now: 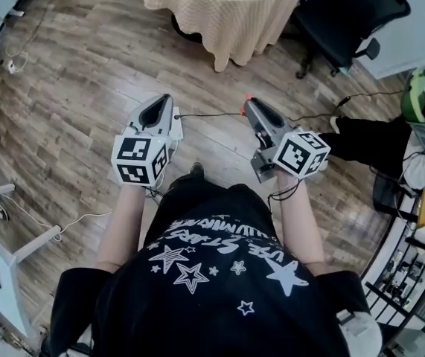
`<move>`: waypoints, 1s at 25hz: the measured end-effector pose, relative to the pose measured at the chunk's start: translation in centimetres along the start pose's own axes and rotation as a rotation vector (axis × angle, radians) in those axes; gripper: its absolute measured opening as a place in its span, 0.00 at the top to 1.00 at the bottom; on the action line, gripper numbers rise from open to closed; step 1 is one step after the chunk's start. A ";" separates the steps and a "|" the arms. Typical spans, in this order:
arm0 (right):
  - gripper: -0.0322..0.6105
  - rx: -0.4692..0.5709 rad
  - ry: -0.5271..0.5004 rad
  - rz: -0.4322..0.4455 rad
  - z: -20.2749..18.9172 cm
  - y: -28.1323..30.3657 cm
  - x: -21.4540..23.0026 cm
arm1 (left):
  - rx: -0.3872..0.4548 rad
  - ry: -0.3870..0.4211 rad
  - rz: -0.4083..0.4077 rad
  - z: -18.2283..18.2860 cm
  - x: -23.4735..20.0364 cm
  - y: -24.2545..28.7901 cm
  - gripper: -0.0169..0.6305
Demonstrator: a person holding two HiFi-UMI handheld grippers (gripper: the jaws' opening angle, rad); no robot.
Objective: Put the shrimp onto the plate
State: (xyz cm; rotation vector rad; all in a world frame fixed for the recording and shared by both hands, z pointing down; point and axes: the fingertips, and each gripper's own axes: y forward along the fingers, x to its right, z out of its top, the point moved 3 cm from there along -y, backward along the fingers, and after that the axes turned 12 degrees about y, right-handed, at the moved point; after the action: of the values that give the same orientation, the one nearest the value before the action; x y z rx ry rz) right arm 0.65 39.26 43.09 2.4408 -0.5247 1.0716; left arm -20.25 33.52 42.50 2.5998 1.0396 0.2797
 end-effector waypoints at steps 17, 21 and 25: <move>0.84 -0.014 0.015 0.065 8.9 9.7 5.4 | -0.019 -0.015 0.077 2.3 -5.1 8.0 0.96; 0.84 -0.034 0.016 0.105 12.8 12.8 7.5 | -0.037 -0.015 0.118 3.7 -6.5 11.5 0.96; 0.84 -0.053 0.025 0.114 16.3 14.4 10.3 | -0.036 -0.015 0.143 5.6 -7.2 15.5 0.96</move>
State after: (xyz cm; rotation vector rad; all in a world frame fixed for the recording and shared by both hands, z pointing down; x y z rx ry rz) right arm 9.81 17.04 44.15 2.3730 -0.6824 1.1172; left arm -13.93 16.74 42.59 2.6432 0.8371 0.3092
